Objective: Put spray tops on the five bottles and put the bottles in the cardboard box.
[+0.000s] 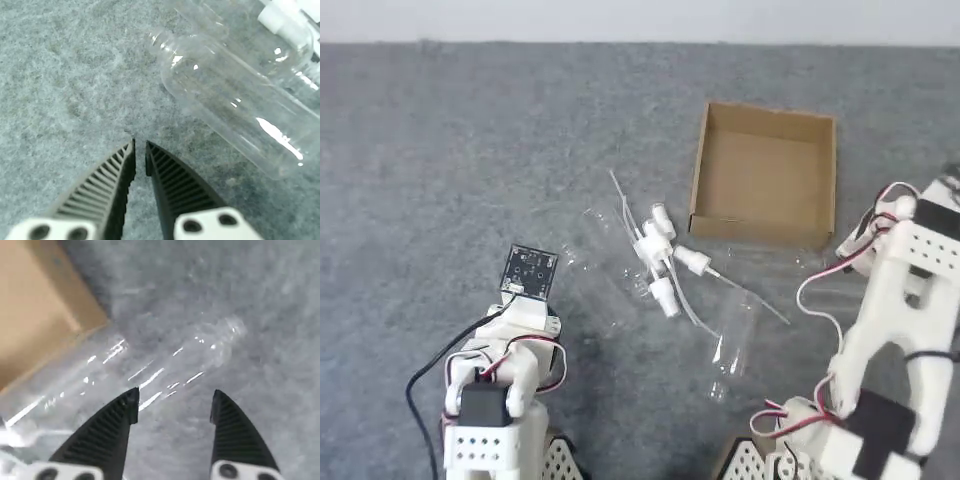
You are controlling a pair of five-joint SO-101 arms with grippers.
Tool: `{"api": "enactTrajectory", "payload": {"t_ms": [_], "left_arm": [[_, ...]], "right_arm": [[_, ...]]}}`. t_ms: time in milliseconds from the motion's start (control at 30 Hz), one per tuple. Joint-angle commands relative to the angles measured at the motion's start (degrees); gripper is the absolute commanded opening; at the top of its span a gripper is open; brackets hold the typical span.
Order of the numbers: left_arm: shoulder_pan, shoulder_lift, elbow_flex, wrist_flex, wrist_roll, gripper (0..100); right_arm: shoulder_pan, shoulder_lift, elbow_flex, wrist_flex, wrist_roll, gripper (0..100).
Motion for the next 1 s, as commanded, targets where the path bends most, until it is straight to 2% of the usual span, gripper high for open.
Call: {"api": "enactTrajectory", "payload": {"t_ms": [0,167,267,400,567,633,700,967], "left_arm": [[0.1,-1.1,-0.3,0.3,-0.2,3],[0.1,-1.1,-0.3,0.3,-0.2,3],[0.1,-1.1,-0.3,0.3,-0.2,3],[0.1,-1.1,-0.3,0.3,-0.2,3],[0.1,-1.1,-0.3,0.3,-0.2,3],[0.1,-1.1,-0.3,0.3,-0.2,3],[0.1,-1.1,-0.3,0.3,-0.2,3],[0.1,-1.1,-0.3,0.3,-0.2,3]], "right_arm": [[1.0,2.7,-0.5,-2.2,-7.8,18.8],[1.0,9.2,-0.6,-6.6,-15.4,18.8],[1.1,11.9,-0.6,-8.7,-16.2,18.8],[1.5,13.7,-0.5,-8.6,-12.4,18.4],[6.7,15.0,-0.3,-8.7,-4.0,18.2],[9.5,15.3,-0.4,-8.8,1.8,16.5],[12.5,15.0,-0.5,-8.9,11.2,12.7],[19.2,15.3,-0.3,-9.9,67.6,8.7]]}}
